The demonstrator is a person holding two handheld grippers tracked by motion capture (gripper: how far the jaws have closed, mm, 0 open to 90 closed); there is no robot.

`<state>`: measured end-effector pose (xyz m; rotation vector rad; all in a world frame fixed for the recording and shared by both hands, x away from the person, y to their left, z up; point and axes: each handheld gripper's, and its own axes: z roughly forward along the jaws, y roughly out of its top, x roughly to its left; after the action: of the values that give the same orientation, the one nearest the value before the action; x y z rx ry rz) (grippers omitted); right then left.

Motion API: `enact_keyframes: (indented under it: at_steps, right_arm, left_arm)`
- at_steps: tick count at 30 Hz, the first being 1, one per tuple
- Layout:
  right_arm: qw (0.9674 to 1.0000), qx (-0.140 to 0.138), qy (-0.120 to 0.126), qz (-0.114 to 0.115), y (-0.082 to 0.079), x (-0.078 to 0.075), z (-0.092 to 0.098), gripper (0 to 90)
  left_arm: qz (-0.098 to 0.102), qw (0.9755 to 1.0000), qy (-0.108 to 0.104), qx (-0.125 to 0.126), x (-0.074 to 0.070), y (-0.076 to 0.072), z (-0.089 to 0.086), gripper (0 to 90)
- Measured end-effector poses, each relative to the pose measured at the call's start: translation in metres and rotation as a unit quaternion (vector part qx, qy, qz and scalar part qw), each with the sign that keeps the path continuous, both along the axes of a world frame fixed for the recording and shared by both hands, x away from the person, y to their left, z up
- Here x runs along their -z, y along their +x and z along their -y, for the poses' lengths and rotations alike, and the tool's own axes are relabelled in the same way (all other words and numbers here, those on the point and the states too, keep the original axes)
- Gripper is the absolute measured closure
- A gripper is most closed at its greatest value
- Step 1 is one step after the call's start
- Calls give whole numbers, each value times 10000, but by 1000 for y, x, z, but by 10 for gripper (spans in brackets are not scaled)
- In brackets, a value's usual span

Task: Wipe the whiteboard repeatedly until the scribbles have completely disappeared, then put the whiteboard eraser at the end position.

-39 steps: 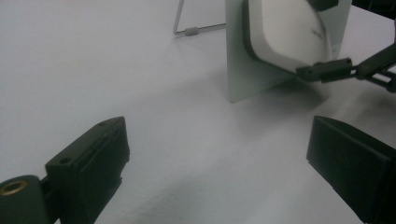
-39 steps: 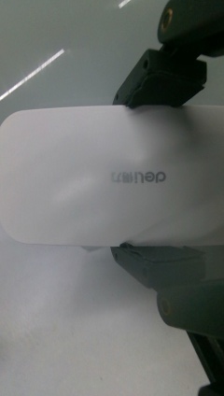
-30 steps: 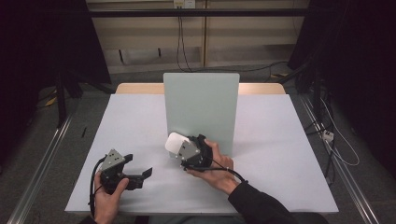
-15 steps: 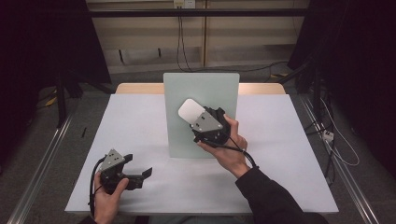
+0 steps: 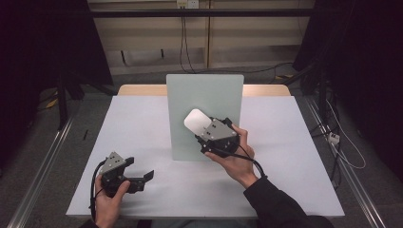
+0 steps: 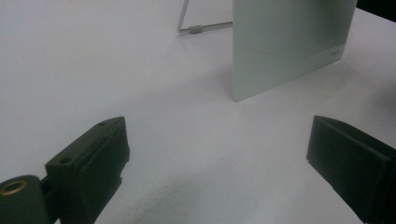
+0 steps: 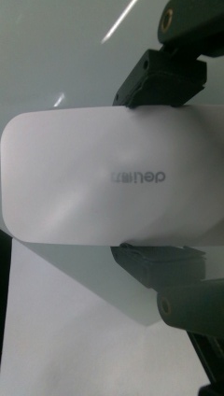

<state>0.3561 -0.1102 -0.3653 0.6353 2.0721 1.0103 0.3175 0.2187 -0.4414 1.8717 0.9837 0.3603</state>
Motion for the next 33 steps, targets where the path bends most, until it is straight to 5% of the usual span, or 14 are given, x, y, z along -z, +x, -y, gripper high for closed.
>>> enact_keyframes:
  at_steps: [21,33]
  right_arm:
    - [9993,-217,41,-308,-20,9,12,316]
    - [9970,-253,177,-711,-23,12,25,316]
  left_arm:
    - [31,10000,-11,-1,-1,-2,2,56]
    - [44,10000,2,41,-2,-2,2,57]
